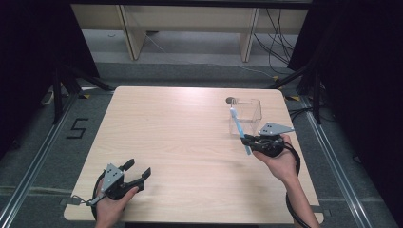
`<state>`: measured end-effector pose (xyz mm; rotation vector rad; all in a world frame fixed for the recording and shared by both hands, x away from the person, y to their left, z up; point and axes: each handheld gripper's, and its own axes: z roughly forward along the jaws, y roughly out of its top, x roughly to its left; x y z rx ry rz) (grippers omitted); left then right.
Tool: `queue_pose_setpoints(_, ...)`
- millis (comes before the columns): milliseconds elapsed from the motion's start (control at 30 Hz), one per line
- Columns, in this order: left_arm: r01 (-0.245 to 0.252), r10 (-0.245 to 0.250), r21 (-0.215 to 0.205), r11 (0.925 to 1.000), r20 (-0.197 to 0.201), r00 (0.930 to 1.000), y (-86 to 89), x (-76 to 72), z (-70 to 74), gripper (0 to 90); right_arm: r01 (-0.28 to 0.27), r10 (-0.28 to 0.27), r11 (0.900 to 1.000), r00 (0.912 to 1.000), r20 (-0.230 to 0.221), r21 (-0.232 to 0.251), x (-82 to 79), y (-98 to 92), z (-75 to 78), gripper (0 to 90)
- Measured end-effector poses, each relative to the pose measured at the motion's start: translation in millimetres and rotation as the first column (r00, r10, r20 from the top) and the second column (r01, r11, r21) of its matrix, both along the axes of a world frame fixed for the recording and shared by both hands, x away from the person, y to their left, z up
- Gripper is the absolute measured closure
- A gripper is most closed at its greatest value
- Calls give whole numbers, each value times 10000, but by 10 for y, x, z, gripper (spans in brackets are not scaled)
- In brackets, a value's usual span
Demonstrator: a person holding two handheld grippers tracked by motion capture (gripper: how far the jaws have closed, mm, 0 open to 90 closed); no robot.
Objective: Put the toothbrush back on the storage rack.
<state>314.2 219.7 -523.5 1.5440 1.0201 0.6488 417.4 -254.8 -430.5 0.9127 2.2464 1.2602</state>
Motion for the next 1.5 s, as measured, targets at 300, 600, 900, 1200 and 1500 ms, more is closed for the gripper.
queue_pose_setpoints(300,-15,15,-37,10000,-1,10000,4,0,-1,236,871,-977,9859,9929,685,1432,45,-45,25,794)
queue_pose_setpoints(600,-7,7,-23,10000,18,10000,2,-1,-1,236,1605,-1999,9537,9701,1374,2542,77,-109,51,794)
queue_pose_setpoints(900,-81,82,56,10000,-144,9999,14,-13,9,234,2448,-3281,8991,9257,1882,3630,197,-220,107,794)
queue_pose_setpoints(1200,-76,77,61,10000,-146,9999,14,-12,10,234,2900,-3896,8787,8947,2185,3792,302,-245,149,794)
queue_pose_setpoints(1500,-67,68,47,10000,-135,9999,16,-11,9,233,3076,-4192,8611,8801,2229,4050,357,-228,200,794)
